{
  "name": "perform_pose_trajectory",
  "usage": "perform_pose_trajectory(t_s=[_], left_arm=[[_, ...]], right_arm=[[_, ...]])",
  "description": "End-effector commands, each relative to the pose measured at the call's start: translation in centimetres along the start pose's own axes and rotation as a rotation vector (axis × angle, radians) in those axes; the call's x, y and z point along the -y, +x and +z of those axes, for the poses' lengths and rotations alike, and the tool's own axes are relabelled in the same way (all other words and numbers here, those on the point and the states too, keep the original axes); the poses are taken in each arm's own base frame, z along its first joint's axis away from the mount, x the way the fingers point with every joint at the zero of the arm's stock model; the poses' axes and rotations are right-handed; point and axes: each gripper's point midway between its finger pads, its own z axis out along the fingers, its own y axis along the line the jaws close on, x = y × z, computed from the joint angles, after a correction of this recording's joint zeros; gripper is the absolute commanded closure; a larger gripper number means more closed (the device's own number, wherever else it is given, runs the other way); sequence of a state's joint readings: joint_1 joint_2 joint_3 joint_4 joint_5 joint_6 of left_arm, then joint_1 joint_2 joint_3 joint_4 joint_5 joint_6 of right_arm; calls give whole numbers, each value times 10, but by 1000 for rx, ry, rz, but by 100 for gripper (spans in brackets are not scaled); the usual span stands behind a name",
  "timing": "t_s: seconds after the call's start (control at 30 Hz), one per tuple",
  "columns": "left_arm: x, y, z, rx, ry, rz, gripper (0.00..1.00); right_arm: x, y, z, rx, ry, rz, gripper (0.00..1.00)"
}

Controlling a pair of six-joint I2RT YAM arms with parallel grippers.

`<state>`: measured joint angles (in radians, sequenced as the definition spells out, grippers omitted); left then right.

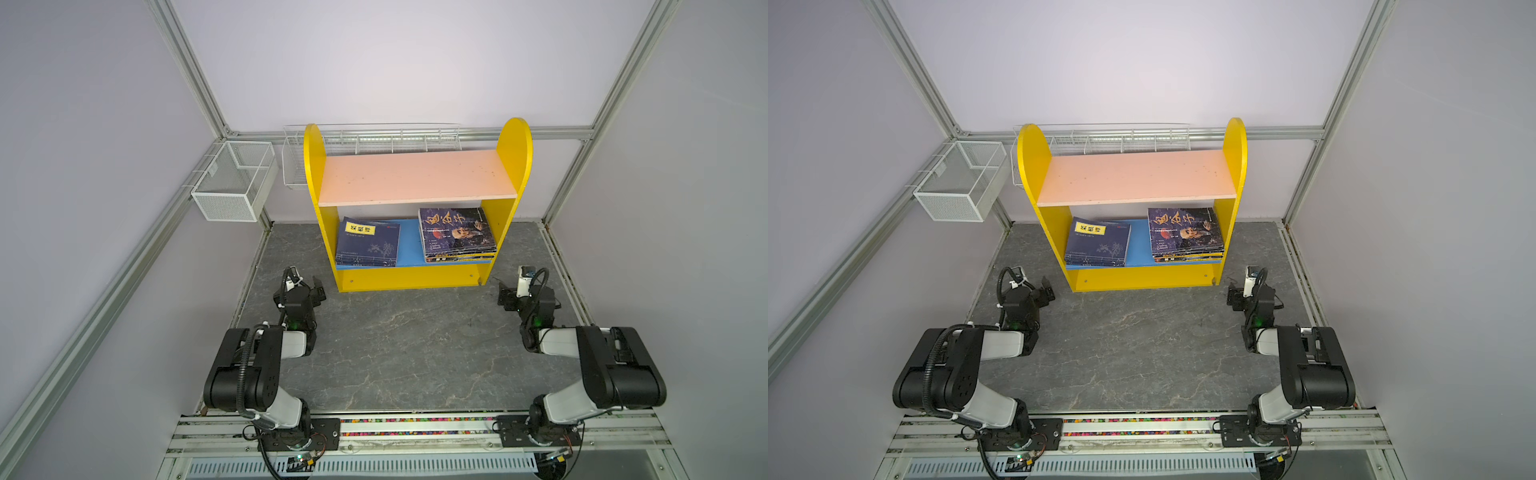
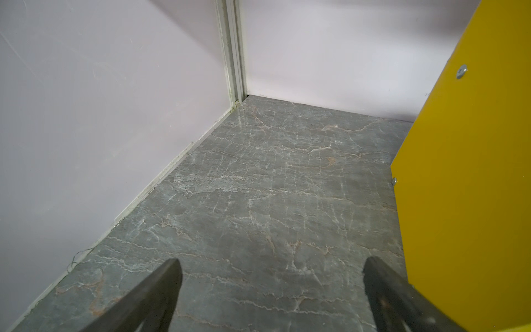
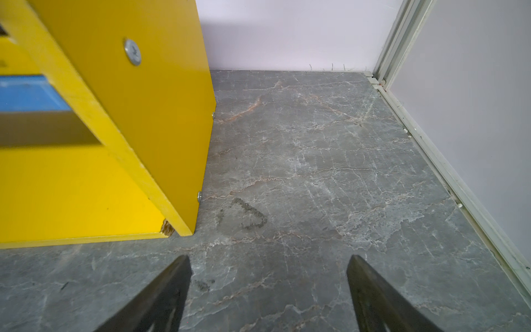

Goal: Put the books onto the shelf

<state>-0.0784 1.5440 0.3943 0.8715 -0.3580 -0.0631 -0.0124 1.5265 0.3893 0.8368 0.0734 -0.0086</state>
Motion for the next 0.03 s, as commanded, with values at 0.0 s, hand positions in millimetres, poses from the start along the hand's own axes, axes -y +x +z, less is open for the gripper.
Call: perform_pose_trajectory(t_s=[0.0], left_arm=[[0, -3, 1, 18, 9, 4, 1]], right_arm=[[-2, -3, 0, 20, -15, -19, 12]])
